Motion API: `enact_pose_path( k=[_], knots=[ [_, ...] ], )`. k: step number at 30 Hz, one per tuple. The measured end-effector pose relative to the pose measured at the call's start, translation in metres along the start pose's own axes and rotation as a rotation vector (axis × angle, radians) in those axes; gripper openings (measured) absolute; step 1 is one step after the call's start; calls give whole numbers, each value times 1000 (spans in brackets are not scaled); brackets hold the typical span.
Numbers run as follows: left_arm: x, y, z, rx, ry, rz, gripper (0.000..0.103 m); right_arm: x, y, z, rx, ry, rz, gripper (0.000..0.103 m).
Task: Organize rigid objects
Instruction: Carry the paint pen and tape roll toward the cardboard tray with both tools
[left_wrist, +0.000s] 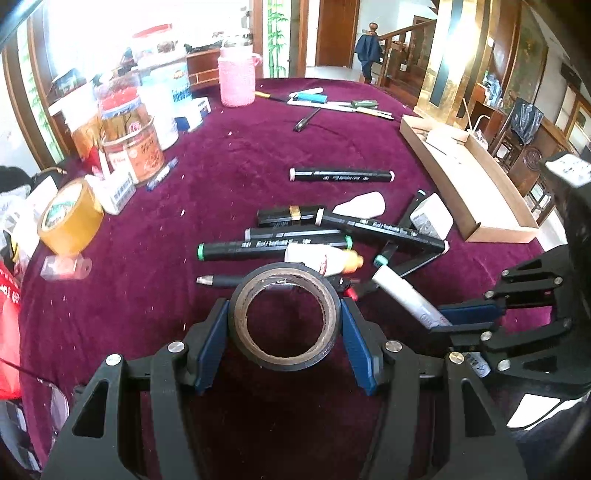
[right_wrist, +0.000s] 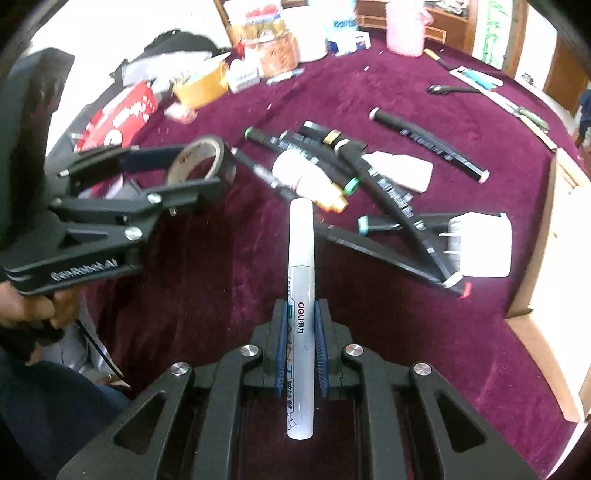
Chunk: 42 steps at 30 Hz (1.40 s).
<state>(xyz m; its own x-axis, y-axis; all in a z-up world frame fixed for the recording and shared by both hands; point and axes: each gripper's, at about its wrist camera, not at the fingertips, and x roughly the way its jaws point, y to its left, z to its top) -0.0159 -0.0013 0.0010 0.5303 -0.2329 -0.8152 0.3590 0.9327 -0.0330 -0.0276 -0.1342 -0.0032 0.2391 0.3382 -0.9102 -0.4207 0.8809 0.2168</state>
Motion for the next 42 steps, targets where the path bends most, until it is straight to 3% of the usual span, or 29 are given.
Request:
enact_pose_path(
  k=[26, 42],
  knots=[
    [3, -77, 58, 159, -63, -31, 58, -68, -82, -17, 246, -164, -22, 13],
    [22, -149, 114, 231, -58, -154, 58, -112, -173, -39, 439, -279, -57, 13]
  ],
)
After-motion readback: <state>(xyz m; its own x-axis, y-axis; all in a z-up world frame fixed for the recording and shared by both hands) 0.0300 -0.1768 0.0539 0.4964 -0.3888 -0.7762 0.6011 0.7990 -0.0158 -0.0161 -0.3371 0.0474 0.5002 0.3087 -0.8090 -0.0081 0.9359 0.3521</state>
